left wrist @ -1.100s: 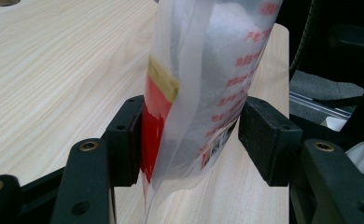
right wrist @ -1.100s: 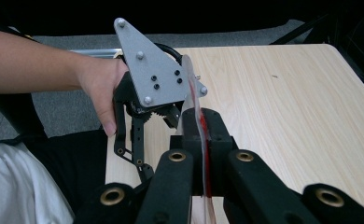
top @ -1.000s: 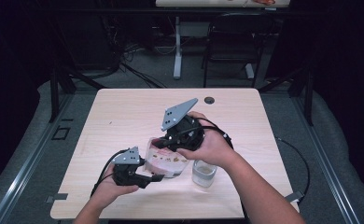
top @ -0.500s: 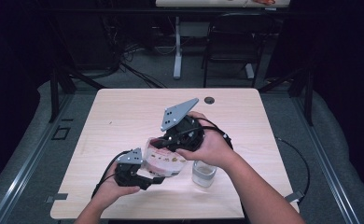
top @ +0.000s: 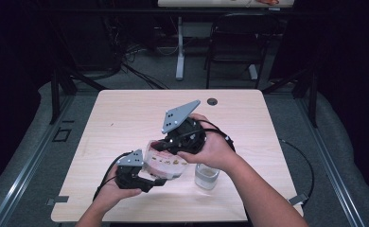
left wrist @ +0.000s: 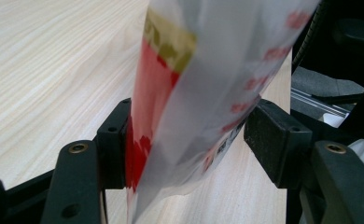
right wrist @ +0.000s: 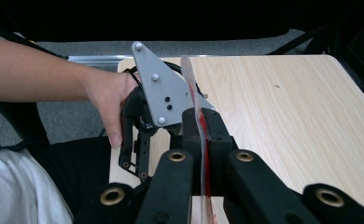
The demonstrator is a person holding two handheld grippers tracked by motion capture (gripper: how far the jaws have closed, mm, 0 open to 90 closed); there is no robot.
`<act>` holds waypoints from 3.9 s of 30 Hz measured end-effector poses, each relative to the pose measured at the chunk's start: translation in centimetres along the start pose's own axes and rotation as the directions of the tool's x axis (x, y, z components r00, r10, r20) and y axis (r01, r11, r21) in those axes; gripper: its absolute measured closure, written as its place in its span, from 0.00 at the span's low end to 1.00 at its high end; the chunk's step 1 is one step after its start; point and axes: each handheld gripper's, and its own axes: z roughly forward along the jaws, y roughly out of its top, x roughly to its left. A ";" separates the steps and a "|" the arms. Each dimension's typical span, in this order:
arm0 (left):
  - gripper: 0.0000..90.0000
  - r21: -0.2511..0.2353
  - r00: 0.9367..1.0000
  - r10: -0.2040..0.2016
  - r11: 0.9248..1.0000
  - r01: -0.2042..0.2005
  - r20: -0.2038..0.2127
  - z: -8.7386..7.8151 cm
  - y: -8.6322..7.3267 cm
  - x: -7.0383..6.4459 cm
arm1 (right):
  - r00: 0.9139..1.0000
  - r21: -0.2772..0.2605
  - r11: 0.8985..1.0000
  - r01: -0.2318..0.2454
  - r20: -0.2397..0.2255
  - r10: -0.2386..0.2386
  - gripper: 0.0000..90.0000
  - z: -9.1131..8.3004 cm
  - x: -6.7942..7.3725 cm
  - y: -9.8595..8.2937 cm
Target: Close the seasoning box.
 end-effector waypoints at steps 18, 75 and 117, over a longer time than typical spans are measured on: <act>0.51 -0.014 0.999 0.030 0.999 -0.030 -0.010 -0.4 0.2 -0.2 | 1.000 -0.012 1.000 -0.016 -0.004 0.016 1.00 0.0 -0.3 -0.3; 0.64 0.219 0.995 0.058 0.975 -0.039 -0.083 -2.5 1.2 -1.3 | 0.989 -0.051 0.990 -0.133 0.057 0.136 0.89 -1.8 -1.1 -6.5; 0.66 0.290 0.995 0.046 0.957 -0.020 -0.084 -4.2 1.4 -1.0 | 0.972 -0.140 0.969 -0.202 0.091 0.215 0.98 -2.0 -1.0 -12.3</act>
